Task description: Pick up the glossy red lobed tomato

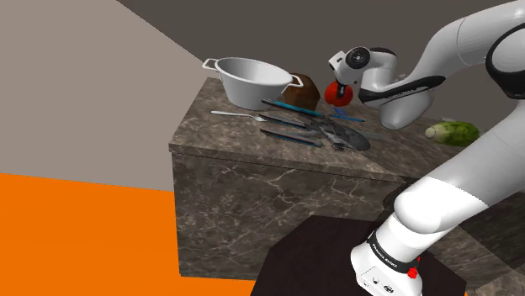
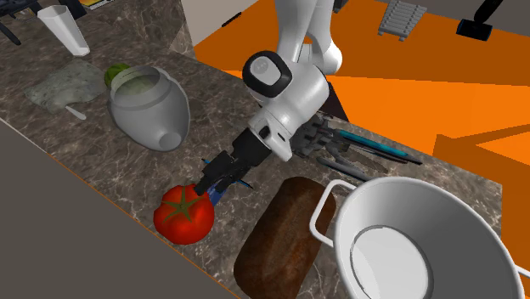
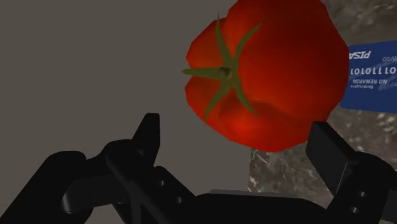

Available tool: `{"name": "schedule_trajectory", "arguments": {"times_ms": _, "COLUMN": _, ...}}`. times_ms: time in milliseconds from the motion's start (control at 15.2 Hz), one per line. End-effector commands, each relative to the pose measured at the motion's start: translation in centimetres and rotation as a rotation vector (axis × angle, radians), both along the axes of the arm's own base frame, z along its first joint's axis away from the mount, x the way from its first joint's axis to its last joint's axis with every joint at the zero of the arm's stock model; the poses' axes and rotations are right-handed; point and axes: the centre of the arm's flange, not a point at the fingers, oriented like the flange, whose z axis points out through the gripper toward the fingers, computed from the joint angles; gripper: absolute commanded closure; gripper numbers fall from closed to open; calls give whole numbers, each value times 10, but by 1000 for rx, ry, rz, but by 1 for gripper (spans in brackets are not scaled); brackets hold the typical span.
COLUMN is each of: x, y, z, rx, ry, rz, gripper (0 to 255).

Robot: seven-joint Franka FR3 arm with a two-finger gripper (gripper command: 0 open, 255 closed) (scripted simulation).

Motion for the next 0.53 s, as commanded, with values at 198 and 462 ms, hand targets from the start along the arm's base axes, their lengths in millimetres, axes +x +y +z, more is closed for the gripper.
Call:
{"name": "schedule_trajectory", "arguments": {"times_ms": 198, "x": 0, "y": 0, "z": -19, "rx": -1, "ry": 0, "rz": 1, "gripper": 0}}
{"name": "schedule_trajectory", "arguments": {"times_ms": 462, "x": 0, "y": 0, "z": -19, "rx": -1, "ry": -1, "rz": 1, "gripper": 255}}
